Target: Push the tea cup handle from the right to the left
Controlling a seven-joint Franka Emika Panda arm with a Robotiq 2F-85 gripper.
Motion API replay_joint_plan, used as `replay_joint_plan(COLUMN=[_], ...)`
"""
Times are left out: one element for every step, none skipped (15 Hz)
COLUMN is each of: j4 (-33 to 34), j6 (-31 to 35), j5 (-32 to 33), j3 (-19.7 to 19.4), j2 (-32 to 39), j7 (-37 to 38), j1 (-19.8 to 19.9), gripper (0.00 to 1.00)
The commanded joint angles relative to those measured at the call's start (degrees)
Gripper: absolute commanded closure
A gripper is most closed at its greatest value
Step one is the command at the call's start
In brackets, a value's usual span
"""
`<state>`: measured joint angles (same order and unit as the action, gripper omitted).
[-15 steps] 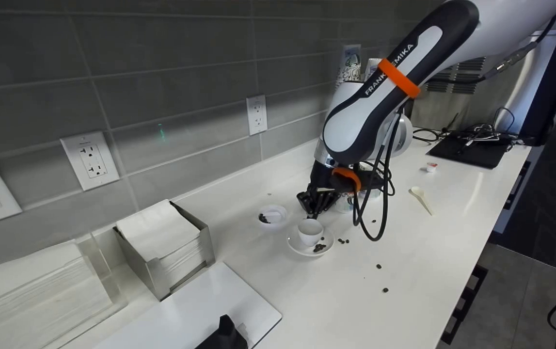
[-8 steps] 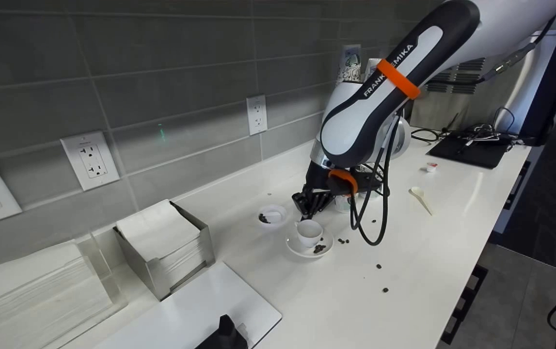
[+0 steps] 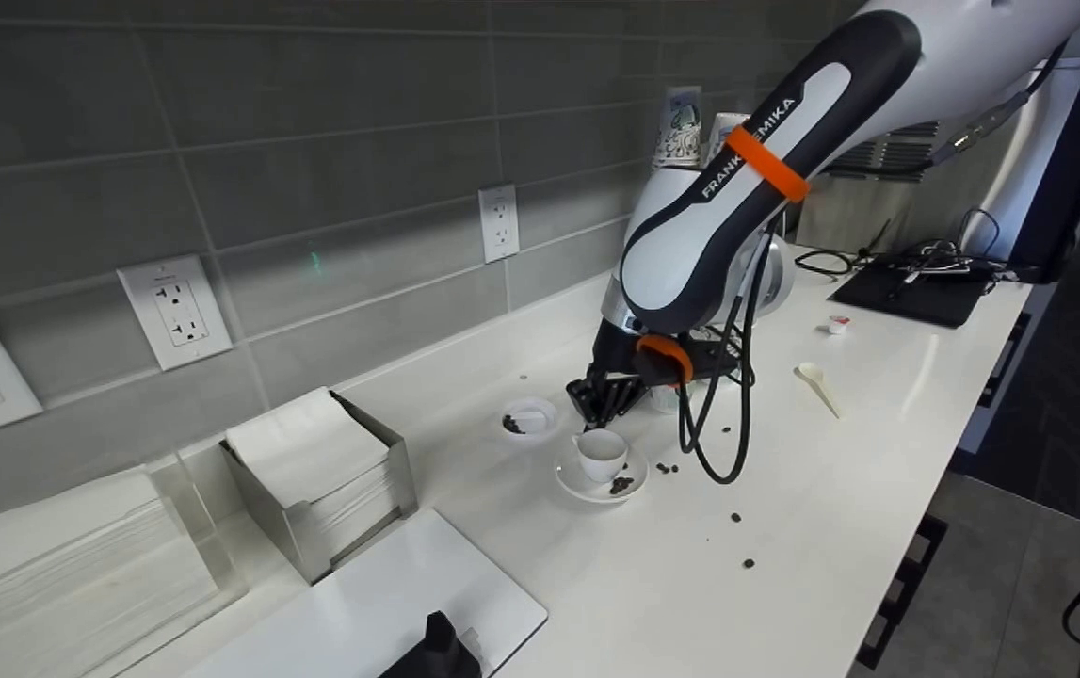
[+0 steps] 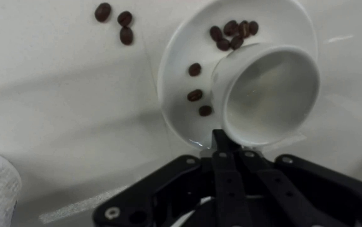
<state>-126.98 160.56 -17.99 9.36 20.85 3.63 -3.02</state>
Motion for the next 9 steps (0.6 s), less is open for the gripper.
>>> replay_joint_plan(j4=[1.44,1.42,1.47,1.58,1.72,1.9,2.02,2.12,2.13], j6=[1.59,1.88,2.0,2.04,1.94,1.75,1.59,1.29,1.29], j5=[-0.09,-0.03,0.03,0.17,0.24,0.14,0.22,0.15,0.23], j3=[0.93,1.07,1.23,1.34,1.51,1.8,1.93,2.19,2.31], j2=[1.43,1.34,1.31,1.36,1.42,1.53,1.61,1.64,1.67], j7=[-1.39,-1.56,-1.73,-1.82,-2.01,-2.34,-2.49,-2.74,-2.92], j1=[0.47,0.39,0.37,0.28,0.25,0.32,0.28,0.32,0.28], gripper=[1.0,1.0,1.0,1.0,1.0,1.0,1.0,1.0,1.0])
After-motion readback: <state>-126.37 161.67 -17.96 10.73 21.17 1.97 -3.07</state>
